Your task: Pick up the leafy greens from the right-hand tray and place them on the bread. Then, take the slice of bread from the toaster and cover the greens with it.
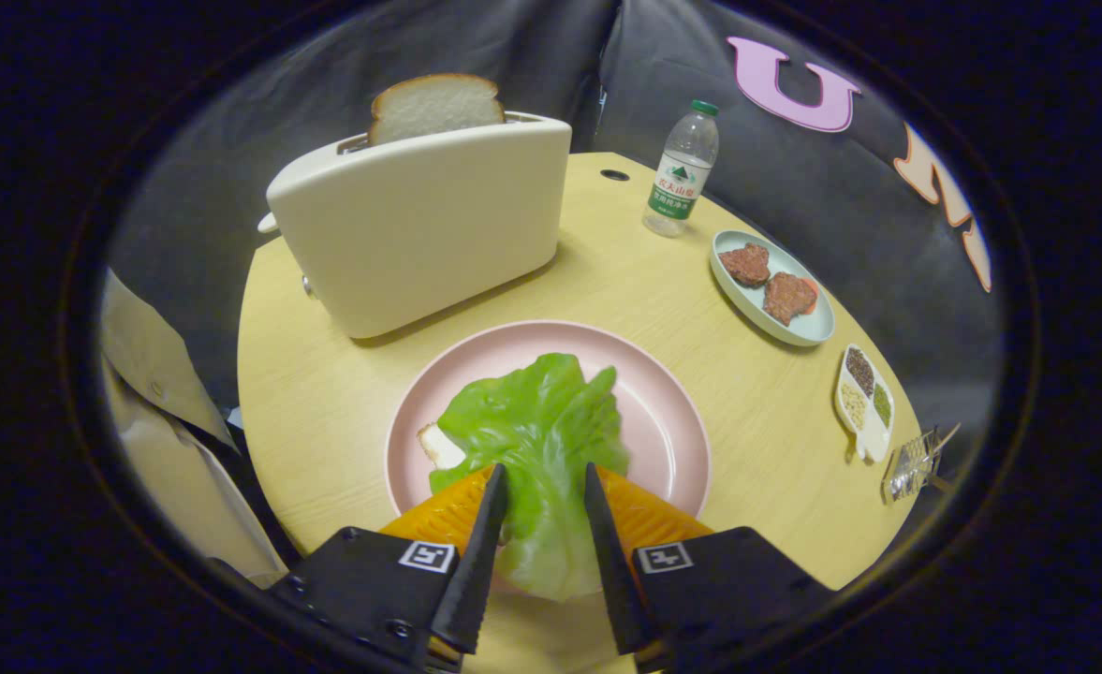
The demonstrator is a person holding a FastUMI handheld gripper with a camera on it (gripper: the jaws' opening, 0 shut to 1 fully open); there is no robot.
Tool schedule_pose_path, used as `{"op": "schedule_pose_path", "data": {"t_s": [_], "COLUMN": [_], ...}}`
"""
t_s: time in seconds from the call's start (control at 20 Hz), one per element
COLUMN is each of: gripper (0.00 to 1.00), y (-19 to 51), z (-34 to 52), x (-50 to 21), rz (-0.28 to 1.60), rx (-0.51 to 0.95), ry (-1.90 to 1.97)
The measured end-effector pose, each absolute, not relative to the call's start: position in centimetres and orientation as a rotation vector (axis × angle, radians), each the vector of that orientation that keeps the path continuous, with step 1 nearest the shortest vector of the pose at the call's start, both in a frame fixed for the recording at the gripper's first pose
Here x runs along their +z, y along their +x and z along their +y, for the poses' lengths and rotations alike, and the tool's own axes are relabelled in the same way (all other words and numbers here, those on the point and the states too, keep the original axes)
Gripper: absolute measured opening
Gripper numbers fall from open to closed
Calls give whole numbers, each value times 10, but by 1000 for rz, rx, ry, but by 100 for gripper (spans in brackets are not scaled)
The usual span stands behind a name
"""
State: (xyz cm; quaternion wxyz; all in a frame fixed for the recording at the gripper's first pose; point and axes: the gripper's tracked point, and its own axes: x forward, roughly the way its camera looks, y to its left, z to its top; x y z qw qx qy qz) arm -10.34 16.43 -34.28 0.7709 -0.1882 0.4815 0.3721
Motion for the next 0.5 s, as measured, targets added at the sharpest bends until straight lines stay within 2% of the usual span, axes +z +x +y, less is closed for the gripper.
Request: {"op": "schedule_pose_path", "data": {"t_s": [0.45,0.5], "gripper": [99,99], "y": [-93,-88], "z": [171,173], "x": [-314,-306], "rz": [998,986], "rx": [784,777], "ry": [-386,-379]}}
